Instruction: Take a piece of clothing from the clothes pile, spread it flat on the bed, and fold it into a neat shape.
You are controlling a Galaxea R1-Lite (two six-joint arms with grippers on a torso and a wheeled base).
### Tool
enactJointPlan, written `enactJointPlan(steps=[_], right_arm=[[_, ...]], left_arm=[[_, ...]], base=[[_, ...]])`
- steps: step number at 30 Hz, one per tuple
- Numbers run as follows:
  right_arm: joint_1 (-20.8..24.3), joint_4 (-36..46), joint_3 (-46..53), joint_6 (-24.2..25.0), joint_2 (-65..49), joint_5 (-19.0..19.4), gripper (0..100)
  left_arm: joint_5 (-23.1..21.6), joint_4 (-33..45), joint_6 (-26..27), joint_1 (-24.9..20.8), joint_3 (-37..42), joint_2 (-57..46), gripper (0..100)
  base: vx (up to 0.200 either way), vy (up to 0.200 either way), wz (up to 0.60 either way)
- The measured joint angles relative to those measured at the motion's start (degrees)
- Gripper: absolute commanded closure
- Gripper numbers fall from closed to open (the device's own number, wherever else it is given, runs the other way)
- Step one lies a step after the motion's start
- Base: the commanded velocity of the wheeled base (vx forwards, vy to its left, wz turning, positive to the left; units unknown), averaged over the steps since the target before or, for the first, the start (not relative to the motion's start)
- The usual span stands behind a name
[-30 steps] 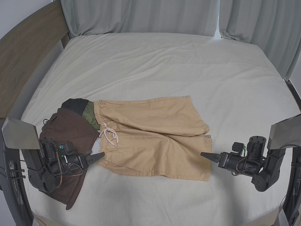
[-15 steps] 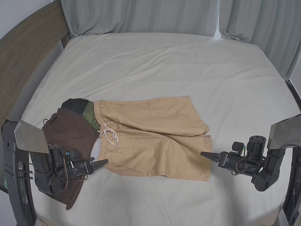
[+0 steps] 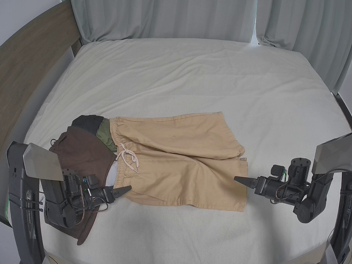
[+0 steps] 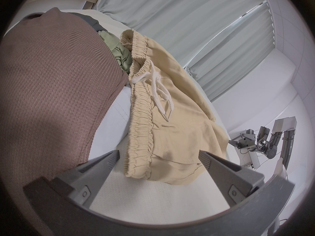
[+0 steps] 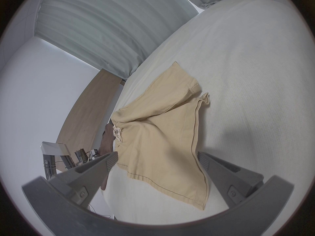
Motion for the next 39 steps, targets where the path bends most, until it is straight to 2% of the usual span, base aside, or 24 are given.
enactJointPlan(steps=[1,2,13,24,39], right_arm=[[0.0,0.0,0.0,0.0,0.0,0.0,0],[0.0,0.0,-0.1,0.0,0.0,0.0,0],[0.3,0.0,0.5,-1.0,0.1,0.0,0],[0.1,0.0,4.6,-9.8,3.3,1.1,0],[1.4,-0.1,5.4,-10.3,8.2,1.2,0]], left_arm=[[0.0,0.0,0.0,-0.1,0.0,0.0,0],[0.0,0.0,0.0,-0.1,-0.1,0.1,100],[0.1,0.1,0.2,0.1,-0.8,1.2,100],[0.0,0.0,0.6,0.1,-0.6,1.2,100],[0.0,-0.1,0.7,0.2,-0.6,0.9,100]], base=[[0.000,0.000,0.00],[0.000,0.000,0.00],[0.000,0.000,0.00],[0.000,0.000,0.00],[0.000,0.000,0.00]])
